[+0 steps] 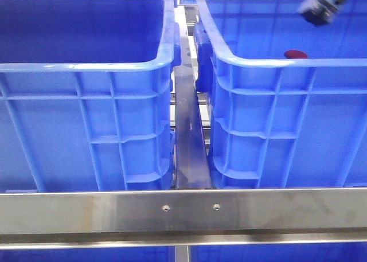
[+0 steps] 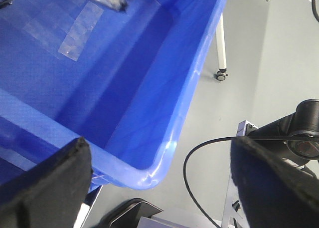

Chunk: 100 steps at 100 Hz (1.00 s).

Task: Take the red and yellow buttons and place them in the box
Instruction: 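Carry the yellow button with the right gripper over the other bin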

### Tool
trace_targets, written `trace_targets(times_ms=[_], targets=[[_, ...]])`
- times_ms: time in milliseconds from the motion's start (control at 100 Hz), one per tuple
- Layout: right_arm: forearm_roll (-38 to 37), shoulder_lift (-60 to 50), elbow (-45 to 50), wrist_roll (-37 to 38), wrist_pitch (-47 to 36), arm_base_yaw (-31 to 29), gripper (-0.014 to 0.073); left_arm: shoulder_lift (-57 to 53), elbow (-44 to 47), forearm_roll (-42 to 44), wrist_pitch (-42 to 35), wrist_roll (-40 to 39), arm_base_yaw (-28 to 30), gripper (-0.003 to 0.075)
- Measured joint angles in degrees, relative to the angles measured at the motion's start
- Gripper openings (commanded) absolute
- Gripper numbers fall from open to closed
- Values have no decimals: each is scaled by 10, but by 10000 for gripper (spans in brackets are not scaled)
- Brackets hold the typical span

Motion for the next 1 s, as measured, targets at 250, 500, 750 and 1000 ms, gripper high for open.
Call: trace_targets(times_ms=[250, 500, 750, 1000], targets=[[3, 0, 0, -120, -164, 0, 286, 0, 0, 0, 0, 0, 0, 545], [23, 23, -14, -216, -239, 0, 286, 0, 0, -9, 0, 0, 0, 545], [39, 105, -74, -229, -240, 0, 286, 0, 0, -11, 0, 0, 0, 545], [40, 184, -126, -231, -240, 0, 286, 0, 0, -11, 0, 0, 0, 545]])
